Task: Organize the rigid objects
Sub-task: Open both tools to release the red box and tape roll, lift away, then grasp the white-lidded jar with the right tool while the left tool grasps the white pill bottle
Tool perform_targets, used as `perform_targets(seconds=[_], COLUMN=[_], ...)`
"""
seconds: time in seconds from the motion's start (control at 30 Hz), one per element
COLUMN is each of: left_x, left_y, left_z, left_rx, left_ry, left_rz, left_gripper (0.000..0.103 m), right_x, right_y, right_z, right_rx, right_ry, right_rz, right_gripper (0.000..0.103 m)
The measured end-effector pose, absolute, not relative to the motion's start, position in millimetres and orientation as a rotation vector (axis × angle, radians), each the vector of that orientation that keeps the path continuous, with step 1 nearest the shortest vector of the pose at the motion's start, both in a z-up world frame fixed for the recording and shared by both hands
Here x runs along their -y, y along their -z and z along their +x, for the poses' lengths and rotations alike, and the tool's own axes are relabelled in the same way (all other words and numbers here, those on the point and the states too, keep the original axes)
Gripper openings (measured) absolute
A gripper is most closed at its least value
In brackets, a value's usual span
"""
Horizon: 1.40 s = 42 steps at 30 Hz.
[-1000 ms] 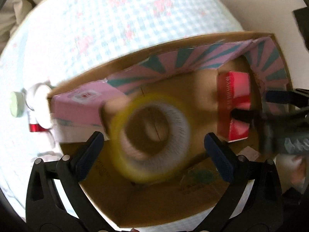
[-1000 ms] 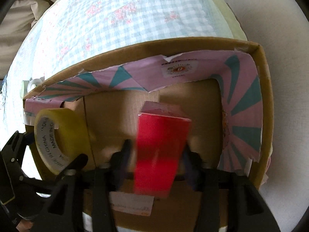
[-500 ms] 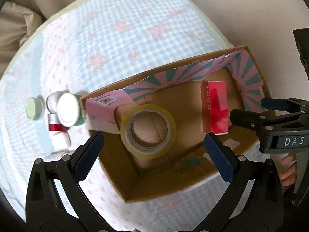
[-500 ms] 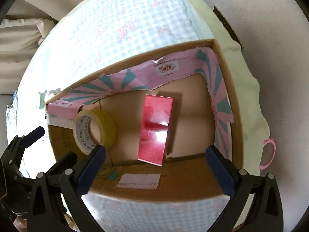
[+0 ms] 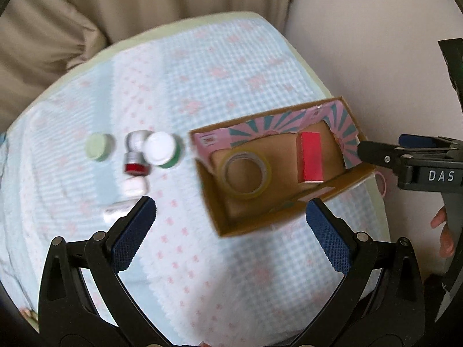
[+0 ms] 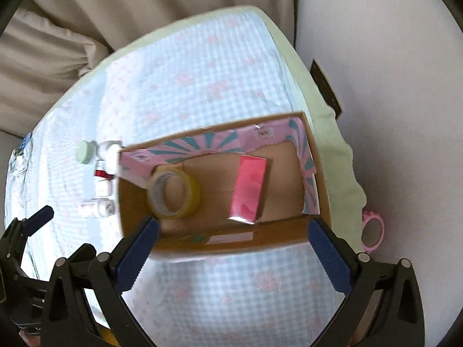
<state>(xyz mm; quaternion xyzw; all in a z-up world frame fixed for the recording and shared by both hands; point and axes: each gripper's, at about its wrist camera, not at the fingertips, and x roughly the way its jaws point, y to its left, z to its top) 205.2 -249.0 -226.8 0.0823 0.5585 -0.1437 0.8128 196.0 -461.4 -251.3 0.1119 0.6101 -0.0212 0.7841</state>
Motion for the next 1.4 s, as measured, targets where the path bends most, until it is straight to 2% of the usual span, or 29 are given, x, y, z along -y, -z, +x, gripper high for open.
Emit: perform_targets(seconds=[0.33,0.8,1.03,1.27,1.4], left_x=[161,30,-24,-22,-16], left_y=[178,158,174,210,238], left_z=[165,145,179,223,253], left_rx=[-1.14,-1.069,-1.098,-1.12,-1.196], left_ry=[0.256,0.325,0.413,0.519,0.591], left_rz=[0.126,0.116,0.117,0.369,0.395], left_gripper=[0.103,0.103,0.103,0.103,0.103], right_x=[390,273,229,203,192], right_y=[183,150,162,182,200], right_z=[153,130,150,184,210], right_rx=[-1.164,-1.081,-1.101,-1.145,-1.176], right_ry=[-0.027,-0.071,-0.073,-0.061,-0.093], right_rz=[0.126,0.084,0.097,0.048,-0.045], right_gripper=[0.103,0.103,0.103,0.103,0.103])
